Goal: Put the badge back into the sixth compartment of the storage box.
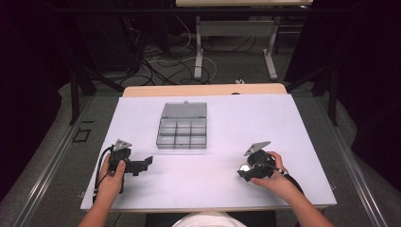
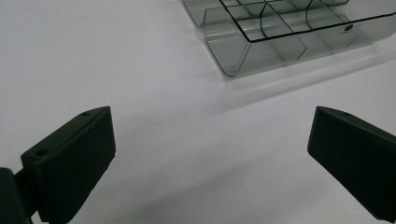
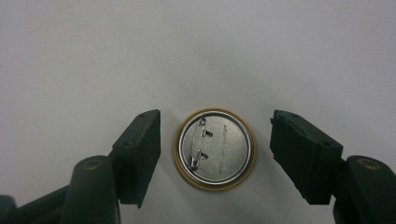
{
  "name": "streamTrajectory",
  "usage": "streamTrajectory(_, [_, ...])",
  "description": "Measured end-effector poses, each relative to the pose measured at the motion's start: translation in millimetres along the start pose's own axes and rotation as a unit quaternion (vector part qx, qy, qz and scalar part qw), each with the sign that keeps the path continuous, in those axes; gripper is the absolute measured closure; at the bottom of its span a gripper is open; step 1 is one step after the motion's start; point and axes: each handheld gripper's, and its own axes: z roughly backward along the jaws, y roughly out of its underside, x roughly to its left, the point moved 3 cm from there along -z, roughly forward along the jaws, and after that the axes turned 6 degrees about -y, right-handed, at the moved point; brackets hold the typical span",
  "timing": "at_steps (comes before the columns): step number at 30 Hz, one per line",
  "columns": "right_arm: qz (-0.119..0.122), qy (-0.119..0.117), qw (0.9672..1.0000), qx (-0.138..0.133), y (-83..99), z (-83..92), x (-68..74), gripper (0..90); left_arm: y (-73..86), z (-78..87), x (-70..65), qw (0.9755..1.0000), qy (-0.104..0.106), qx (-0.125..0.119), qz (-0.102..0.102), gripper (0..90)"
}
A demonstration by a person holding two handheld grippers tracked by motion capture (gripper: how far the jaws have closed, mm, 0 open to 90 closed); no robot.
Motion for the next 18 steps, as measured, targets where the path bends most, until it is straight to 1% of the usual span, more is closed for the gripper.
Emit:
streamTrajectory(1, [0.004, 0.002, 1.0000, 0.004, -0.1, 0.3, -0.9, 34.0, 0.1, 0.0, -0.3, 1.0000, 0.000, 0.001, 0.002, 1.4])
streamTrajectory(2, [-0.002, 0.000, 1.0000, 0.003, 0.5, -0.5, -0.2, 34.2, 0.1, 0.0, -0.4, 1.0000, 0.000, 0.001, 0.002, 1.4])
streamTrajectory(3, [-0.002, -0.001, 1.0000, 0.004, 0.7, -0.9, -0.6, 34.4, 0.0, -0.1, -0.4, 1.0000, 0.001, 0.001, 0.001, 1.4])
streamTrajectory(4, [-0.003, -0.004, 0.9999, 0.014, 1.1, 0.0, -0.6, 35.2, 0.0, -0.1, -0.4, 1.0000, 0.000, 0.001, 0.001, 1.5])
streamTrajectory(7, [-0.003, 0.000, 0.9999, 0.011, 1.8, -2.0, -1.1, 37.7, 0.1, -0.1, -0.4, 1.0000, 0.001, 0.001, 0.001, 1.5])
streamTrajectory(9, [0.000, -0.005, 0.9999, 0.012, 2.3, -1.6, -1.5, 39.1, 0.2, -0.1, -0.6, 1.0000, 0.000, 0.001, 0.002, 1.5])
streamTrajectory(10, [-0.004, -0.005, 0.9998, 0.017, 2.1, -1.1, -1.5, 39.5, 0.2, 0.2, -0.4, 1.0000, 0.000, 0.004, 0.001, 1.5])
streamTrajectory(12, [-0.012, -0.008, 0.9998, 0.016, 2.1, -1.8, -0.6, 40.2, 0.1, -0.2, -0.6, 1.0000, 0.001, 0.003, 0.001, 1.5])
streamTrajectory(14, [-0.006, -0.008, 0.9999, 0.012, 1.9, -2.4, -1.3, 40.9, 0.1, -0.2, -0.2, 1.0000, 0.000, 0.003, -0.003, 1.5])
streamTrajectory(15, [-0.007, -0.013, 0.9998, 0.012, 1.9, -2.2, -1.6, 41.4, 0.2, -0.2, -0.4, 1.0000, 0.000, 0.004, -0.002, 1.5])
streamTrajectory(16, [-0.006, -0.010, 0.9997, 0.020, 1.8, -0.9, -2.3, 41.9, 0.3, 0.0, -0.6, 1.0000, 0.000, 0.005, -0.001, 1.5])
streamTrajectory(17, [-0.003, -0.011, 0.9997, 0.020, 1.7, -0.8, -3.1, 42.6, 0.2, 0.0, -0.8, 1.0000, 0.001, 0.005, -0.001, 1.5])
streamTrajectory(18, [-0.008, -0.011, 0.9997, 0.018, 1.9, -0.8, -2.4, 43.2, 0.2, 0.1, -0.9, 1.0000, 0.001, 0.006, -0.001, 1.6])
